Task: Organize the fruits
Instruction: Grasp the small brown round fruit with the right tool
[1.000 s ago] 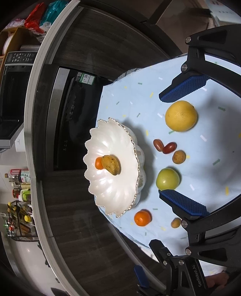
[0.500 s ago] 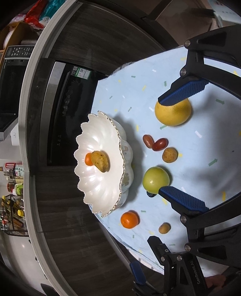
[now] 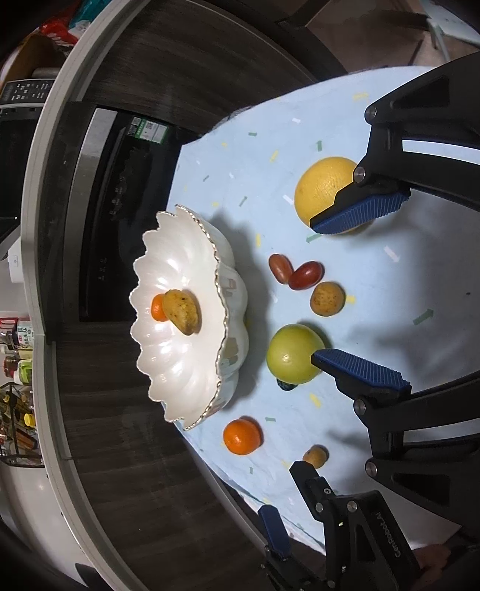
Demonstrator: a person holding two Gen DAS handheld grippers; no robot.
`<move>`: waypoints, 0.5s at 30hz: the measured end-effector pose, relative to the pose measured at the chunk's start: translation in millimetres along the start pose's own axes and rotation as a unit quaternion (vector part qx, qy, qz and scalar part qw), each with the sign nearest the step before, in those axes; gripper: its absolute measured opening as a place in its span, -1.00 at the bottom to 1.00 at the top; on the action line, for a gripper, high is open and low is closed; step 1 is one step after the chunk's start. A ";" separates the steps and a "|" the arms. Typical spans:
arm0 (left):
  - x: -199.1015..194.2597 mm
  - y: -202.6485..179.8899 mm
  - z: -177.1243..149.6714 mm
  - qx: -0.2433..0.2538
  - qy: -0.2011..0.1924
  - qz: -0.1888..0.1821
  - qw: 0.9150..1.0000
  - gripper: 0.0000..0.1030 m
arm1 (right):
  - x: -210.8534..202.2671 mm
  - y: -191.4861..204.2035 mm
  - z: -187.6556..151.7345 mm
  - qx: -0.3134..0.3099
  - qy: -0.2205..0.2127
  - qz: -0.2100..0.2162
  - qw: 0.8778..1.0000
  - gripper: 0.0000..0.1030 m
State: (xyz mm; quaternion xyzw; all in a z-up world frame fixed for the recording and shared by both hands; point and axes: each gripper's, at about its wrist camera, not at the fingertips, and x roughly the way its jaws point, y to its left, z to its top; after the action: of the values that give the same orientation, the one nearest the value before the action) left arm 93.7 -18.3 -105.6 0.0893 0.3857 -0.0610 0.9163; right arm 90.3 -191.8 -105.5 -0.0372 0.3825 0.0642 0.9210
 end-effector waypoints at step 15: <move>27.7 -1.2 -12.1 -0.007 0.042 -0.016 0.999 -0.05 | 26.9 0.2 -3.5 0.005 0.030 0.012 0.999 0.15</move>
State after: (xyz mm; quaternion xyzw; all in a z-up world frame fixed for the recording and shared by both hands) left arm 104.4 -18.1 -134.0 0.0796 0.4254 -0.0691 0.8988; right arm 106.6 -189.5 -127.0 -0.0303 0.4104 0.0724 0.9085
